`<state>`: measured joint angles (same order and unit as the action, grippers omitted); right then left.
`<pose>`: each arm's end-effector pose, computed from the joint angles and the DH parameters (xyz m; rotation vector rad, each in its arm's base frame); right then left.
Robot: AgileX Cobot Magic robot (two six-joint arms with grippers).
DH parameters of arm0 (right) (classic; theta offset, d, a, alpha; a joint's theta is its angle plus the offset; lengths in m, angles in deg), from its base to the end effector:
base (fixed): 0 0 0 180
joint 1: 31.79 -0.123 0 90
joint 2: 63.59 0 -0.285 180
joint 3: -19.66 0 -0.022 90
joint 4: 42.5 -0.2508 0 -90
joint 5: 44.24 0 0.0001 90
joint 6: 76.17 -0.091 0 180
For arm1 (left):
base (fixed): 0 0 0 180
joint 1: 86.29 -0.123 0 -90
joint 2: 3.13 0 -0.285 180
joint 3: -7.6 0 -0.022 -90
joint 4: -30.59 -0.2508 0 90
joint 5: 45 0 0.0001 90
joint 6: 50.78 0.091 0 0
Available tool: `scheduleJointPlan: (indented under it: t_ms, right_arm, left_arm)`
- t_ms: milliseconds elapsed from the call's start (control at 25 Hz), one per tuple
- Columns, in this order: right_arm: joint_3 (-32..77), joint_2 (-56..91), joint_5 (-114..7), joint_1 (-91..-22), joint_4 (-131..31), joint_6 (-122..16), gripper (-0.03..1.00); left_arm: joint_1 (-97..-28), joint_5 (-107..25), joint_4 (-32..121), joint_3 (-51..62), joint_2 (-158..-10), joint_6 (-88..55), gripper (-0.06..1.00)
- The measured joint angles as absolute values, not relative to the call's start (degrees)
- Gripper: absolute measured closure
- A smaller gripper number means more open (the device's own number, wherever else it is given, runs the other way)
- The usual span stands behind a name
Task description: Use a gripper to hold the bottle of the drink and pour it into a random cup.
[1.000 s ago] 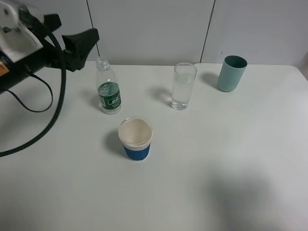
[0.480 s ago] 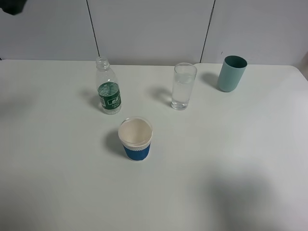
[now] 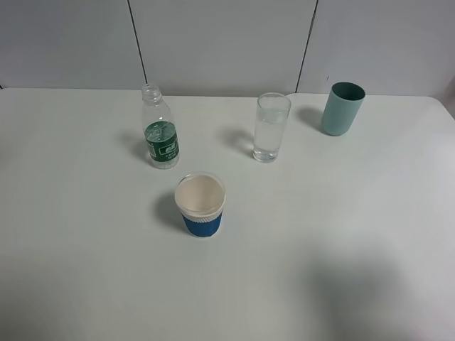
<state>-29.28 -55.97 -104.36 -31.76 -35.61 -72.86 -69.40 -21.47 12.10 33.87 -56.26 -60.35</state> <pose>-0.0044 -0.0095 0.2769 -0.0538 2.0346 -0.1804 0.1563 -0.0354 0.4001 0.2848 1.7528 -0.0059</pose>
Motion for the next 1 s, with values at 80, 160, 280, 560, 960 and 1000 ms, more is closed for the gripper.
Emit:
scheduleJointPlan:
  t_ms: [80, 160, 280, 560, 960, 1000]
  right_arm:
    - [-29.28, -55.97, -104.36, -31.76, -35.61, -72.86, 0.23]
    - [-29.28, -55.97, -104.36, -31.76, -35.61, -72.86, 0.23]
    - [-29.28, -55.97, -104.36, -31.76, -35.61, -72.86, 0.23]
    - [-29.28, -55.97, -104.36, -31.76, -35.61, -72.86, 0.23]
    - [-29.28, -55.97, -104.36, -31.76, -35.61, -72.86, 0.23]
    - [-29.28, -55.97, -104.36, -31.76, -35.61, -72.86, 0.23]
  left_arm:
    - [-69.4, -18.01, 13.73, 33.13, -55.22, -59.75, 0.03]
    - [-69.4, -15.77, 15.53, 32.7, -53.46, -58.06, 0.03]
    - [-69.64, -14.6, 18.01, 32.39, -50.1, -55.44, 0.03]
    - [-76.18, -9.57, 19.85, 32.39, -42.37, -54.58, 0.03]
    - [-81.59, -4.31, 23.07, 33.99, -30.16, -54.58, 0.03]
    - [-81.98, -4.14, 23.06, 35.01, -28.42, -54.58, 0.03]
